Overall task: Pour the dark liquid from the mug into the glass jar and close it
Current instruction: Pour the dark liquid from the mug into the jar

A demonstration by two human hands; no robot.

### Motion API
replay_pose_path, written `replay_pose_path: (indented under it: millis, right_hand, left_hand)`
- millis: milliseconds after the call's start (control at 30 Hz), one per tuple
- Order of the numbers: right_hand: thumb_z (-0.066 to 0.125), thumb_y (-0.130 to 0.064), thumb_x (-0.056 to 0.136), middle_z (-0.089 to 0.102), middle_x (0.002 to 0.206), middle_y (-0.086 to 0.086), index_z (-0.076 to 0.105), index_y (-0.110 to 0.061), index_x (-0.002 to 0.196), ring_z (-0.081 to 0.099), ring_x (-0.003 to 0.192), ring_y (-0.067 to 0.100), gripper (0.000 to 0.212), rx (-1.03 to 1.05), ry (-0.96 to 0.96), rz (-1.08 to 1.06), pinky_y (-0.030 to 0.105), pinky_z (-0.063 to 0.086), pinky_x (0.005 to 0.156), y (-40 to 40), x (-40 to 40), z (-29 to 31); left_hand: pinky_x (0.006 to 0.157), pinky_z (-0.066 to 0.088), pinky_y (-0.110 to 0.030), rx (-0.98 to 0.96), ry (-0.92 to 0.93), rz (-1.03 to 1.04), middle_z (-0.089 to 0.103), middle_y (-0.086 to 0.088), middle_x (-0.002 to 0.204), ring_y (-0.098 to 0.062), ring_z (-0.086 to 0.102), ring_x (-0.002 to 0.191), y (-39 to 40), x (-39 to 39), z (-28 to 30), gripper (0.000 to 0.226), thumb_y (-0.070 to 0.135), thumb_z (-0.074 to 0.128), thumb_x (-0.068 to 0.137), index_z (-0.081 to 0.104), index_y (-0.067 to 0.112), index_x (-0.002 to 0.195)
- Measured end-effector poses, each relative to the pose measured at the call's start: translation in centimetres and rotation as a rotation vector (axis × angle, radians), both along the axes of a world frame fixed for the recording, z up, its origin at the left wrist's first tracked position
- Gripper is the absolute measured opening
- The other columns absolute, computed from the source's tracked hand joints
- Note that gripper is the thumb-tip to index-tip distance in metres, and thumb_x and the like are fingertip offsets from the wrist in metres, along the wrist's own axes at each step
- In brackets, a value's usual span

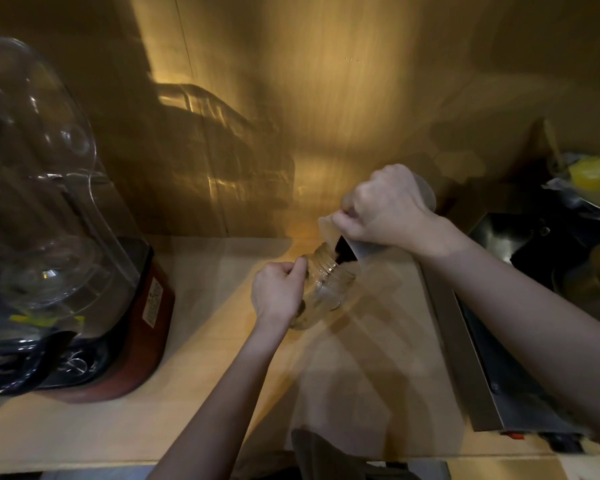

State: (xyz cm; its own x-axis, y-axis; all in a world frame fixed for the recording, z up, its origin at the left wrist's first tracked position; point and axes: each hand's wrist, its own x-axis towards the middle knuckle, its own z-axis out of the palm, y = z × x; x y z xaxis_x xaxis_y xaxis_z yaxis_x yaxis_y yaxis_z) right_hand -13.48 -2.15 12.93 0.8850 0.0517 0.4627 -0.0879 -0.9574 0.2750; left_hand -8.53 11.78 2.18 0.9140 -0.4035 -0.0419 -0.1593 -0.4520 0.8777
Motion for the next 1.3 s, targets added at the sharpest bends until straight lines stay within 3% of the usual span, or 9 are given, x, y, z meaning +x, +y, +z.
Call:
replay_pose_path:
  millis: [133,233,367,967,1200,1300]
  right_hand:
    - [0.050,-0.033,0.071,0.020,0.032,-0.002,0.050,-0.011,0.030,0.023,0.029,0.016,0.046,-0.014,-0.029,0.008,0.016,0.020,0.043,-0.1,0.0,-0.1]
    - [0.043,-0.036,0.071,0.027,0.028,0.001,0.052,-0.011,0.031,0.029,0.026,0.018,0.048,-0.022,-0.043,0.009,0.016,0.020,0.043,-0.1,-0.1,-0.2]
    - [0.048,-0.031,0.070,0.018,0.035,-0.004,0.050,-0.012,0.030,0.021,0.032,0.015,0.044,-0.008,-0.094,0.030,0.016,0.020,0.044,-0.2,-0.1,0.1]
    - [0.060,-0.024,0.063,0.019,0.035,-0.004,0.050,-0.013,0.030,0.022,0.031,0.015,0.037,-0.046,-0.020,0.024,0.014,0.015,0.044,0.2,0.1,0.9]
    - [0.044,-0.031,0.071,0.019,0.034,-0.005,0.051,-0.013,0.031,0.022,0.031,0.014,0.044,-0.035,-0.042,0.038,0.016,0.020,0.043,0.0,0.0,0.8]
    - [0.049,-0.028,0.070,0.019,0.034,-0.004,0.049,-0.013,0.031,0.023,0.031,0.014,0.042,-0.046,-0.030,0.041,0.017,0.020,0.042,0.0,0.0,0.8]
  left_hand:
    - [0.052,0.024,-0.035,-0.005,-0.004,0.000,0.027,-0.009,0.044,-0.032,0.030,0.054,0.1,0.0,0.0,0.054,0.026,0.050,0.082,0.027,0.013,0.035]
    - [0.054,0.025,-0.034,-0.015,-0.004,0.004,0.029,-0.010,0.044,-0.032,0.032,0.055,0.2,0.1,-0.2,0.053,0.027,0.050,0.082,0.030,0.012,0.036]
    - [0.055,0.028,-0.033,-0.037,0.018,-0.012,0.033,-0.009,0.046,-0.030,0.034,0.053,0.3,0.0,-0.5,0.048,0.028,0.050,0.083,0.036,0.013,0.039]
    - [0.055,0.028,-0.034,-0.110,0.067,0.006,0.033,-0.008,0.046,-0.024,0.030,0.047,0.1,-0.1,-0.4,0.046,0.031,0.049,0.081,0.036,0.016,0.039]
    - [0.056,0.031,-0.034,-0.121,0.094,0.012,0.038,-0.013,0.050,-0.030,0.034,0.052,-0.1,-0.2,-0.4,0.040,0.040,0.044,0.071,0.041,0.015,0.040]
    - [0.056,0.031,-0.034,-0.128,0.096,0.015,0.037,-0.012,0.051,-0.028,0.033,0.052,0.0,-0.2,-0.5,0.042,0.035,0.048,0.077,0.041,0.015,0.041]
